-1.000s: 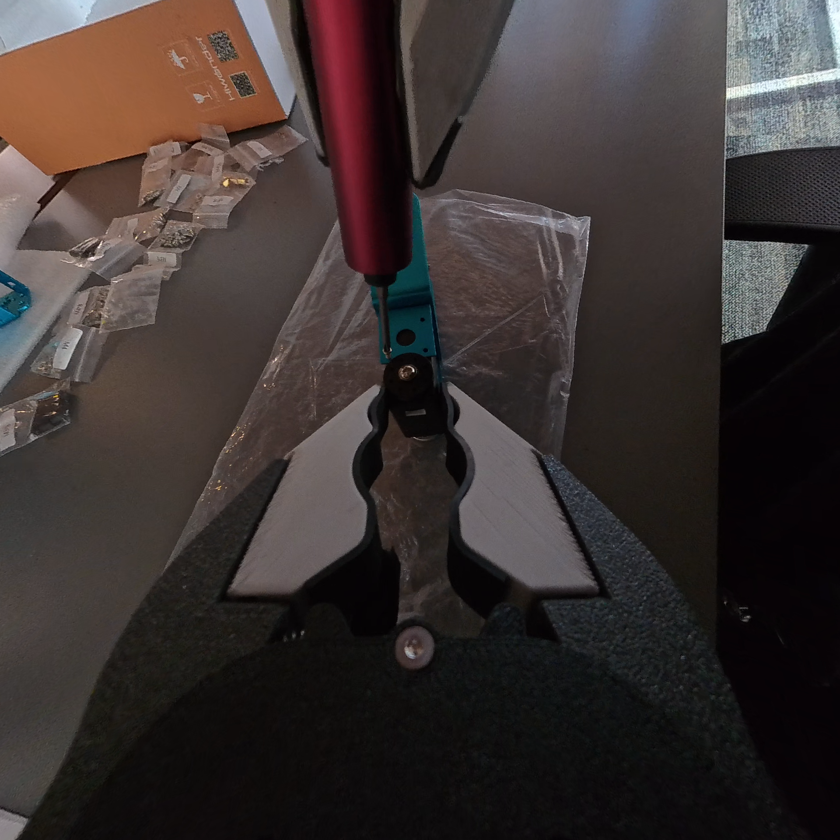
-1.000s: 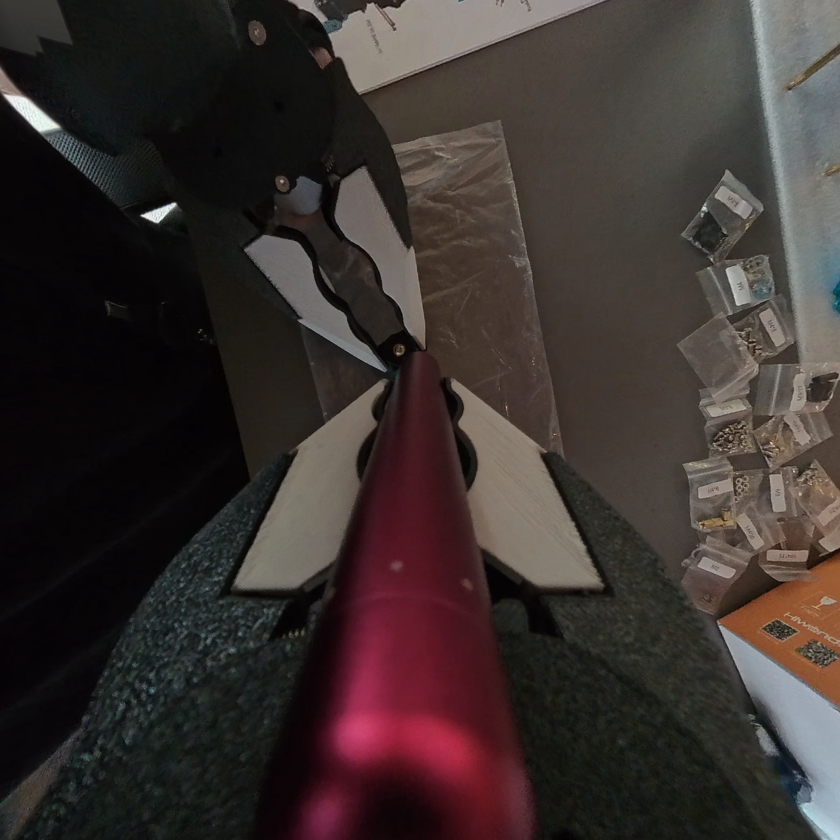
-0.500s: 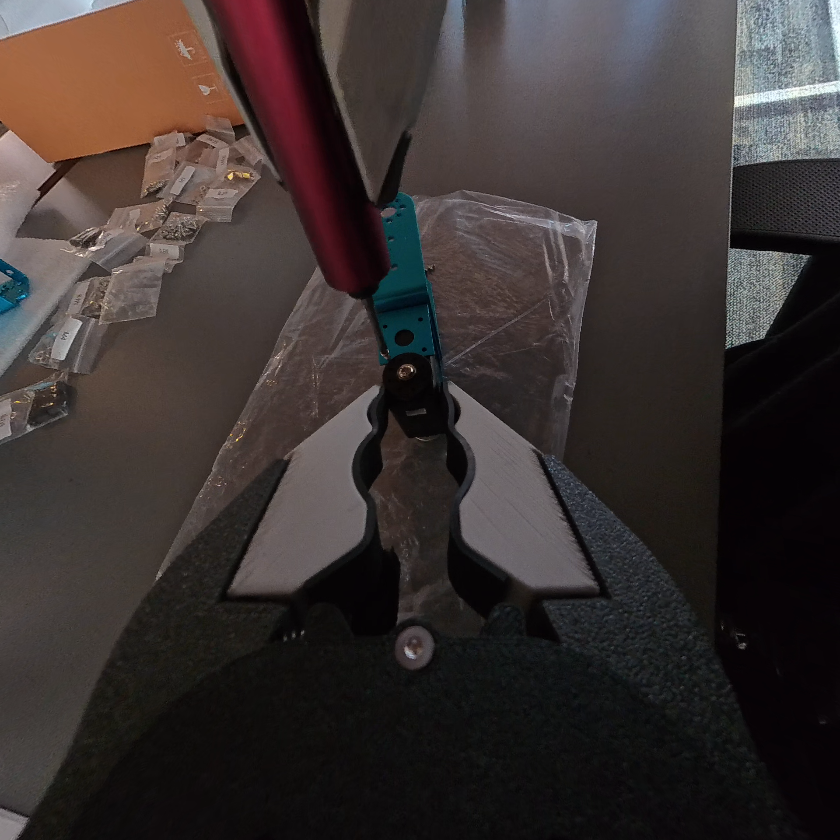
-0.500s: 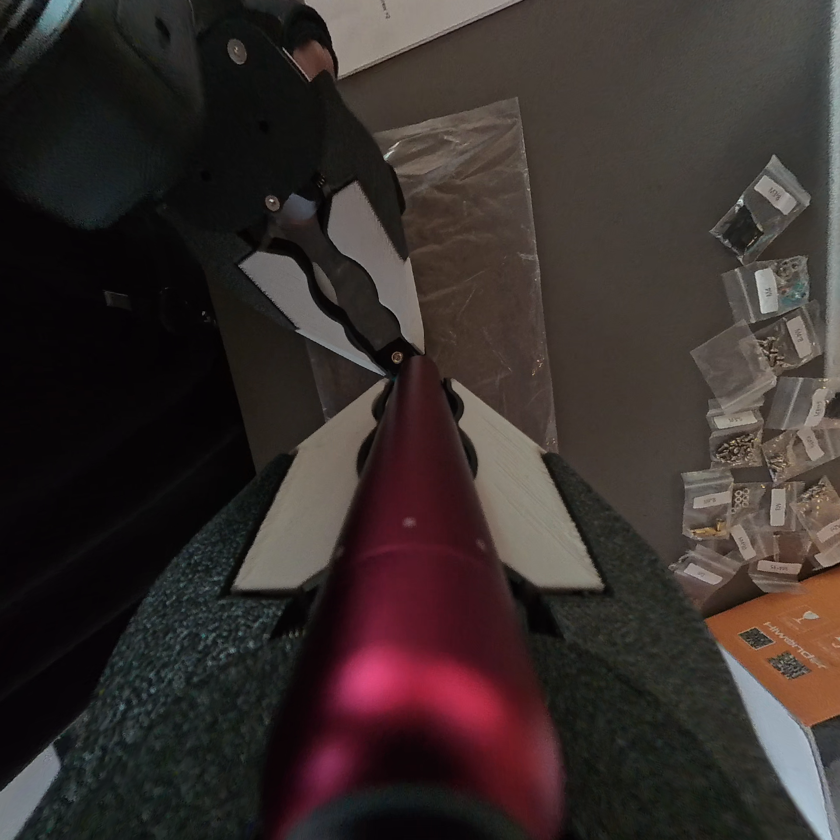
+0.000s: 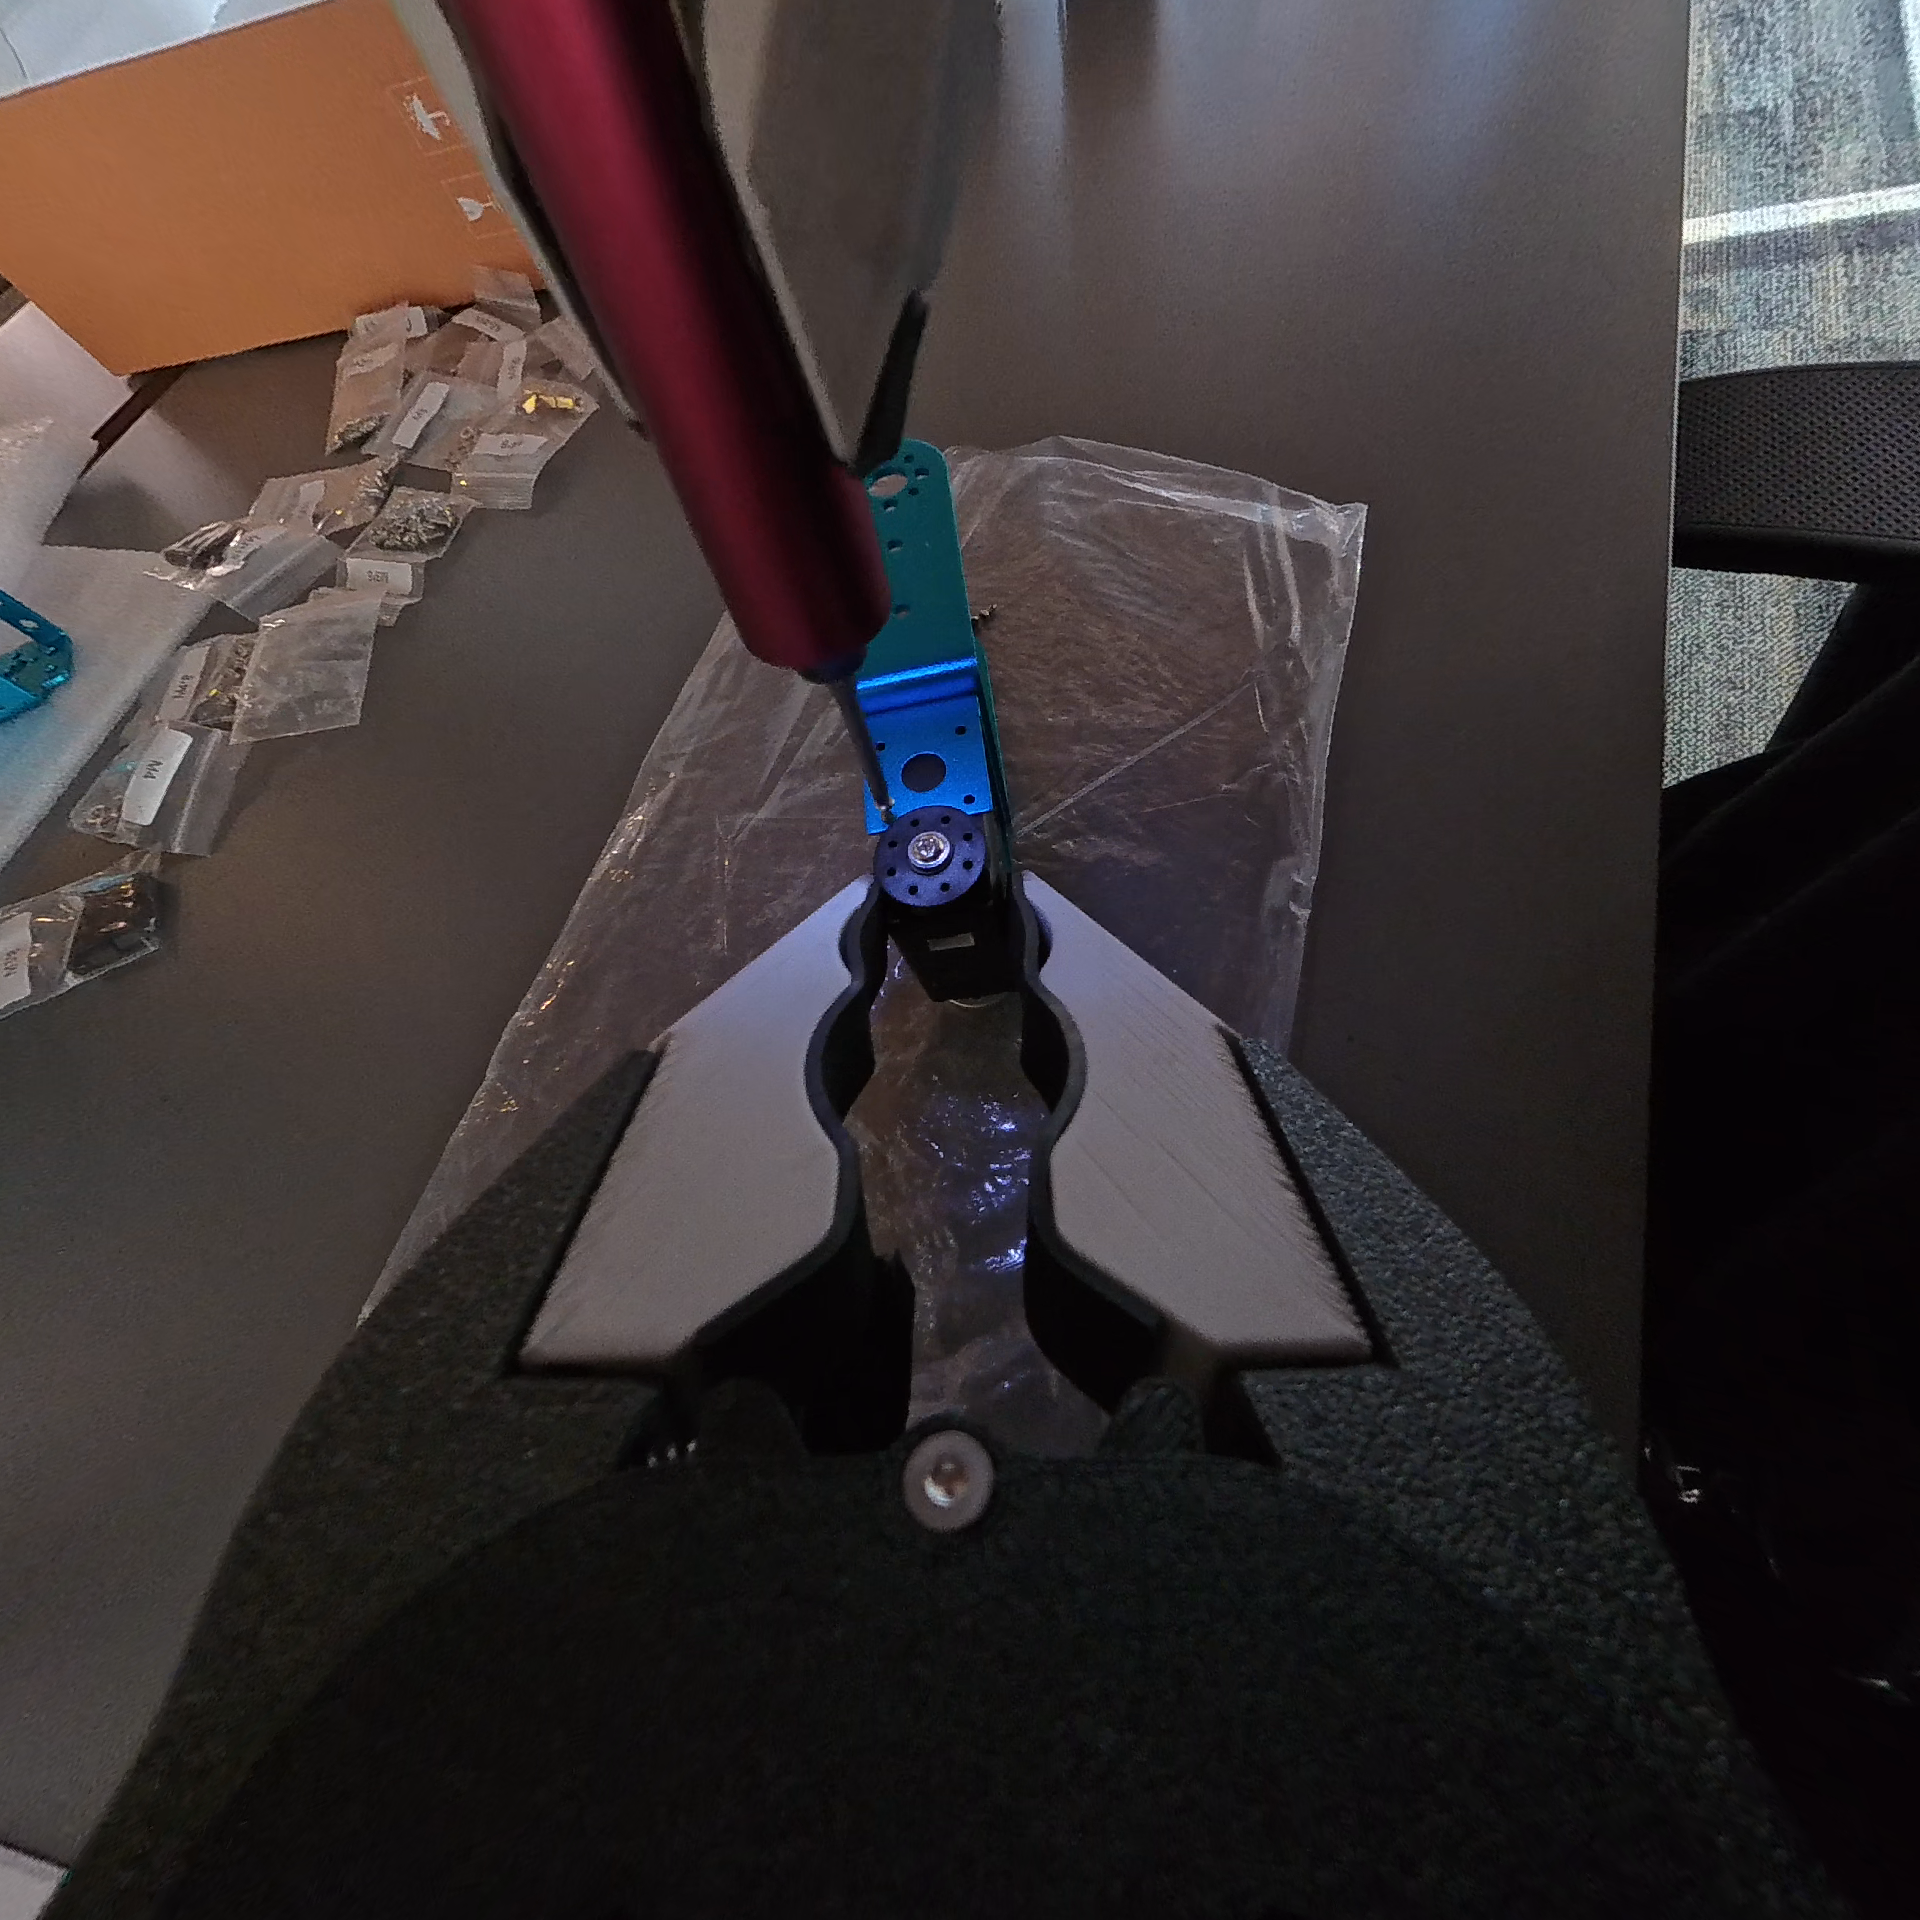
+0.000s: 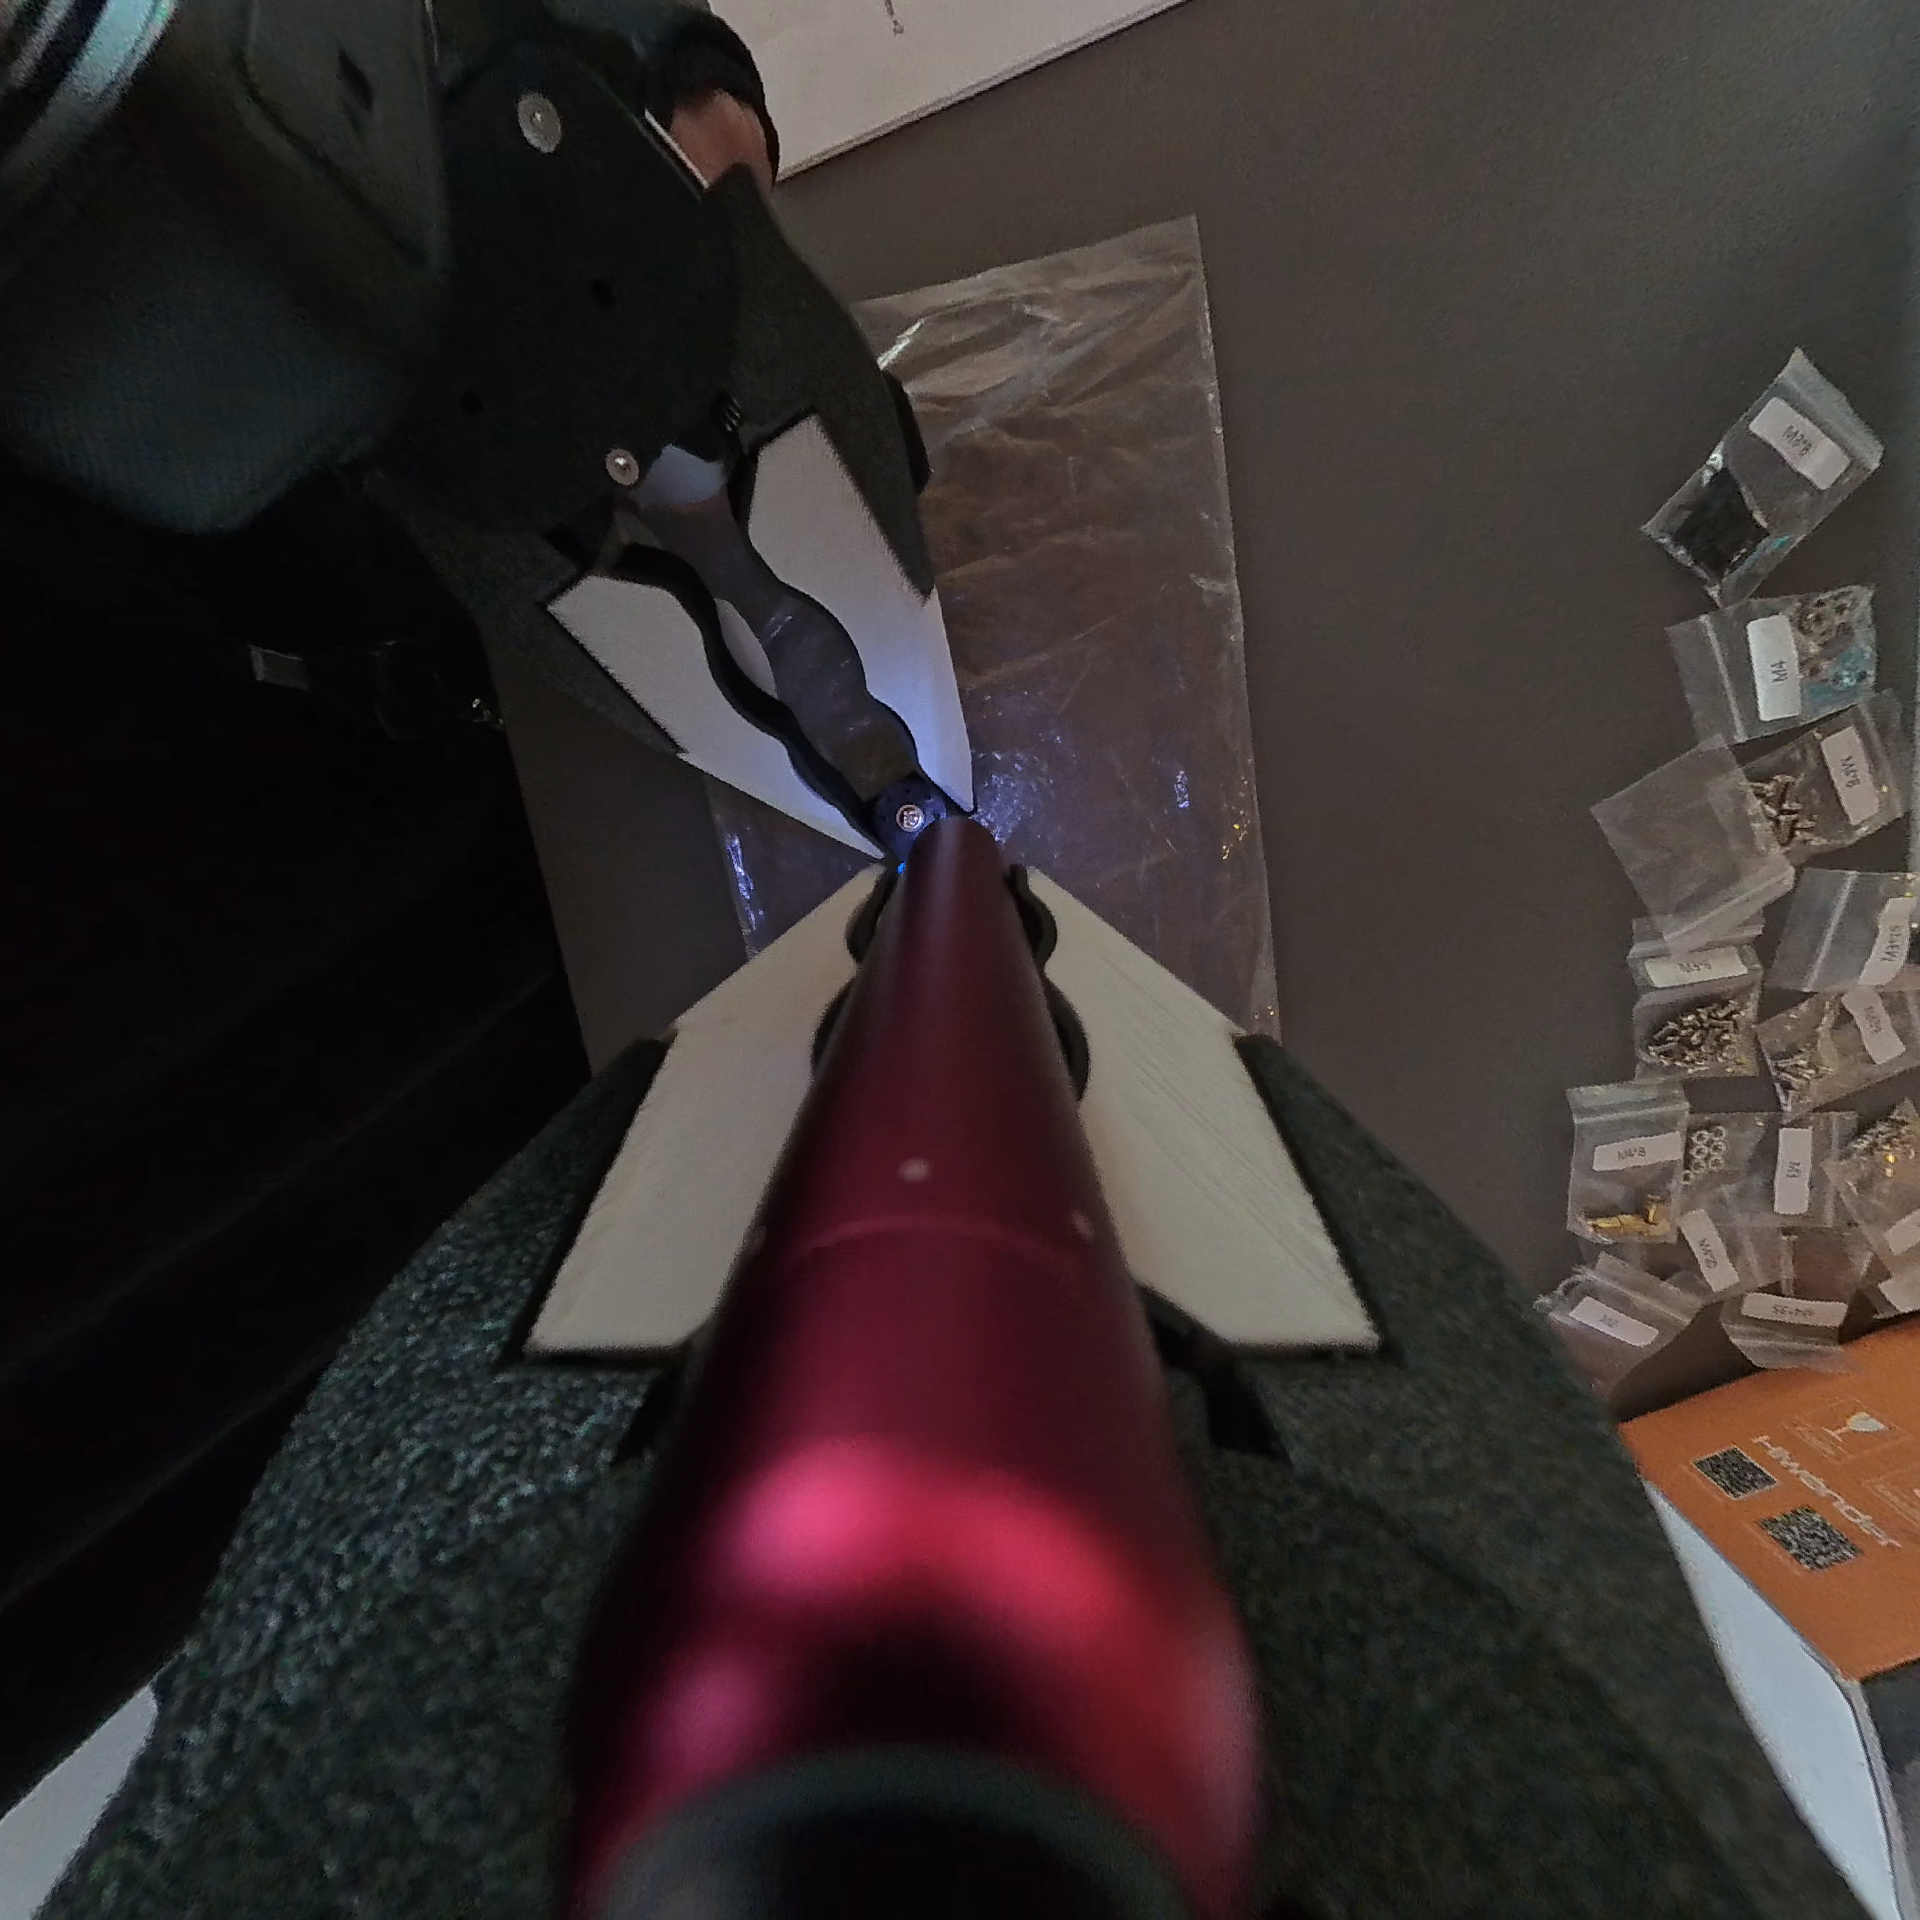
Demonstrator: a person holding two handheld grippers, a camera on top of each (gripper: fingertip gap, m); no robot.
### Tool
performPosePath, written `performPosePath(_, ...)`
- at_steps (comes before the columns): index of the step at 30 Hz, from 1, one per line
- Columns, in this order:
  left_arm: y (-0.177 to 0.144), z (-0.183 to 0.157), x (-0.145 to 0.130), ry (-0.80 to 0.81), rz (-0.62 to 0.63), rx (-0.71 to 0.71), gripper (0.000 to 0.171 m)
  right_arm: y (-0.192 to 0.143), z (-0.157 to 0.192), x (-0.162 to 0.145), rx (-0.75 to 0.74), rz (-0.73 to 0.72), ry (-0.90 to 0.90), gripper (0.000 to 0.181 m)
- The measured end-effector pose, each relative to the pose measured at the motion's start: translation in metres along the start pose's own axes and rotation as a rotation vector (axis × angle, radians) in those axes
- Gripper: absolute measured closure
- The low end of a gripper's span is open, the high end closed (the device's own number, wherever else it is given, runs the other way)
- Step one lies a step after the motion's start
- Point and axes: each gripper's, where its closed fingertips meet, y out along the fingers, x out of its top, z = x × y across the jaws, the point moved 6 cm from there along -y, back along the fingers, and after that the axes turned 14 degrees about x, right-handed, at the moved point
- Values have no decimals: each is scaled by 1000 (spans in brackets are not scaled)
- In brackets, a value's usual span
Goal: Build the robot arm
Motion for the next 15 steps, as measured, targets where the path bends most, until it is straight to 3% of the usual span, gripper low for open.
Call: performPosePath(15, 0, 2, -1, -16, 2, 2, 149, 2, 0, 0, -9, -51, -54, 158)
